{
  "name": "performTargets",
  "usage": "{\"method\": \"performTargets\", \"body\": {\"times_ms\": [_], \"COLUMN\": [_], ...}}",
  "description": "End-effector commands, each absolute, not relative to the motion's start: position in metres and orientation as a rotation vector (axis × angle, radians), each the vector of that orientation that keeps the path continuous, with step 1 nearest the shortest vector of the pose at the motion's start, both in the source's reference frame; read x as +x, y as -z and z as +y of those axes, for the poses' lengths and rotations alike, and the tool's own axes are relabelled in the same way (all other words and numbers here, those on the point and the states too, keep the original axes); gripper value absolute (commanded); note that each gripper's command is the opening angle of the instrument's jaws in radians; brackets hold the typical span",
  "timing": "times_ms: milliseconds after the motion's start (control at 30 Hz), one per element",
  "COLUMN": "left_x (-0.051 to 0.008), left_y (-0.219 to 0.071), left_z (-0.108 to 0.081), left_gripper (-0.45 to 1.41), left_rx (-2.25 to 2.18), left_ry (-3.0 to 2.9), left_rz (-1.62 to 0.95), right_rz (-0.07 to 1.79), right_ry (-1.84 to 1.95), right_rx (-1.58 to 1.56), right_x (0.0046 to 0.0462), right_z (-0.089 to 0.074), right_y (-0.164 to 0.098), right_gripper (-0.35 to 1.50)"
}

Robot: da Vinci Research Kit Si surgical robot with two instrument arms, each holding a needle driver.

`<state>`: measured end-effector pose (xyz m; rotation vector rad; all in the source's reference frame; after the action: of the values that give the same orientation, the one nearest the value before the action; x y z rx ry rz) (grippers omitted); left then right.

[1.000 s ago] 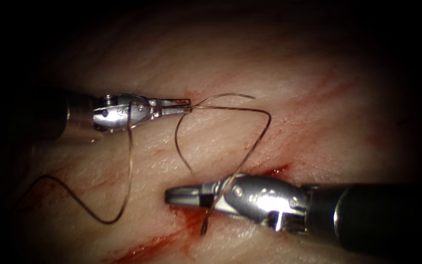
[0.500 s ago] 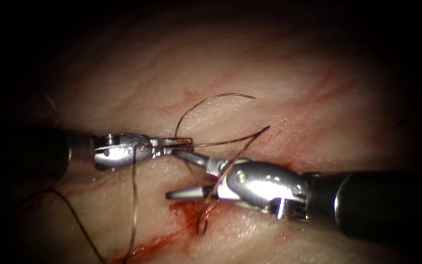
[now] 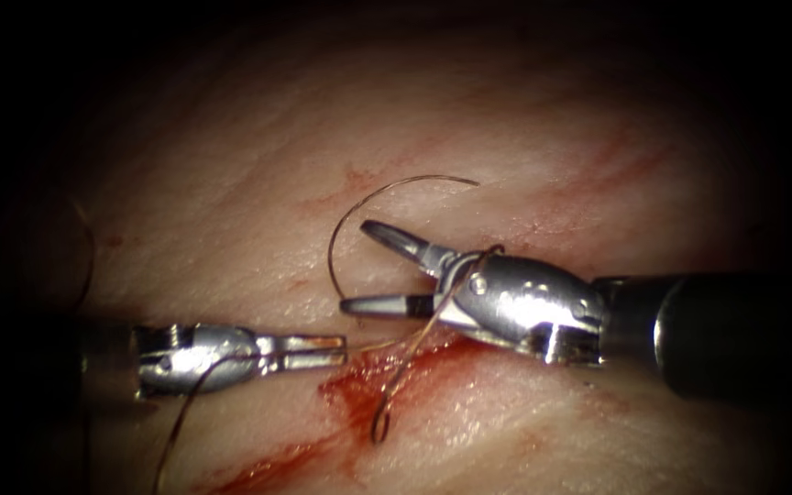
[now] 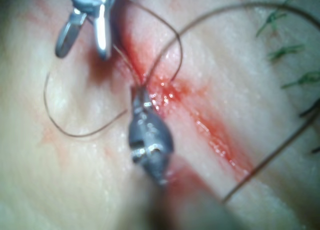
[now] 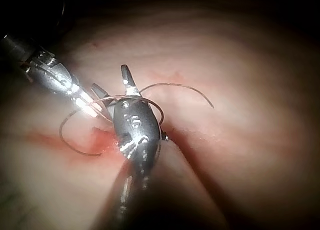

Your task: Wound Closure

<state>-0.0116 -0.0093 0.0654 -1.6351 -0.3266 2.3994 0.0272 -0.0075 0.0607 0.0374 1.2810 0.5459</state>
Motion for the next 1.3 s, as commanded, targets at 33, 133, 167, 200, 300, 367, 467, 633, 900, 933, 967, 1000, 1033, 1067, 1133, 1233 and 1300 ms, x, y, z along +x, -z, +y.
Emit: {"method": "performTargets", "body": {"times_ms": [33, 133, 167, 200, 300, 367, 467, 633, 900, 933, 967, 1000, 1033, 1067, 1133, 1233, 1300], "left_x": [-0.0122, -0.0121, -0.0120, -0.0119, -0.0115, -0.0112, -0.0109, -0.0112, -0.0114, -0.0113, -0.0112, -0.0111, -0.0110, -0.0109, -0.0107, -0.0104, -0.0105], "left_y": [-0.066, -0.064, -0.064, -0.063, -0.061, -0.060, -0.057, -0.054, -0.051, -0.050, -0.050, -0.050, -0.049, -0.049, -0.049, -0.050, -0.051], "left_z": [-0.010, -0.010, -0.010, -0.010, -0.009, -0.008, -0.008, -0.007, -0.005, -0.004, -0.003, -0.003, -0.002, -0.001, 0.000, 0.001, 0.002], "left_gripper": [-0.45, -0.45, -0.45, -0.45, -0.45, -0.45, -0.45, -0.45, -0.45, -0.45, -0.45, -0.45, -0.45, -0.45, -0.45, -0.45, -0.45], "left_rx": [-1.634, -1.638, -1.641, -1.644, -1.656, -1.661, -1.664, -1.673, -1.702, -1.707, -1.719, -1.724, -1.719, -1.718, -1.713, -1.704, -1.703], "left_ry": [-2.397, -2.394, -2.396, -2.397, -2.401, -2.409, -2.413, -2.421, -2.427, -2.426, -2.422, -2.421, -2.424, -2.424, -2.421, -2.419, -2.416], "left_rz": [-0.328, -0.337, -0.337, -0.338, -0.345, -0.337, -0.335, -0.336, -0.336, -0.339, -0.336, -0.339, -0.333, -0.331, -0.333, -0.330, -0.323], "right_rz": [1.271, 1.198, 1.179, 1.161, 1.113, 1.094, 1.073, 1.045, 1.031, 1.036, 1.039, 1.044, 1.049, 1.054, 1.064, 1.078, 1.088], "right_ry": [-0.557, -0.614, -0.609, -0.603, -0.581, -0.560, -0.531, -0.491, -0.393, -0.379, -0.367, -0.351, -0.340, -0.330, -0.313, -0.291, -0.271], "right_rx": [0.028, -0.060, -0.063, -0.056, -0.036, -0.016, 0.012, 0.058, 0.168, 0.183, 0.196, 0.212, 0.222, 0.228, 0.239, 0.256, 0.275], "right_x": [0.0276, 0.0276, 0.0276, 0.0276, 0.0277, 0.0278, 0.0281, 0.0289, 0.0311, 0.0312, 0.0314, 0.0316, 0.0317, 0.0317, 0.0318, 0.0320, 0.0322], "right_z": [-0.008, -0.007, -0.007, -0.007, -0.008, -0.008, -0.009, -0.010, -0.013, -0.013, -0.014, -0.014, -0.015, -0.015, -0.015, -0.016, -0.016], "right_y": [-0.062, -0.063, -0.064, -0.064, -0.065, -0.066, -0.067, -0.068, -0.069, -0.069, -0.069, -0.069, -0.069, -0.068, -0.068, -0.067, -0.067], "right_gripper": [1.16, 1.46, 1.46, 1.46, 1.46, 1.48, 1.48, 1.48, 1.48, 1.48, 1.48, 1.48, 1.48, 1.48, 1.48, 1.48, 1.48]}}
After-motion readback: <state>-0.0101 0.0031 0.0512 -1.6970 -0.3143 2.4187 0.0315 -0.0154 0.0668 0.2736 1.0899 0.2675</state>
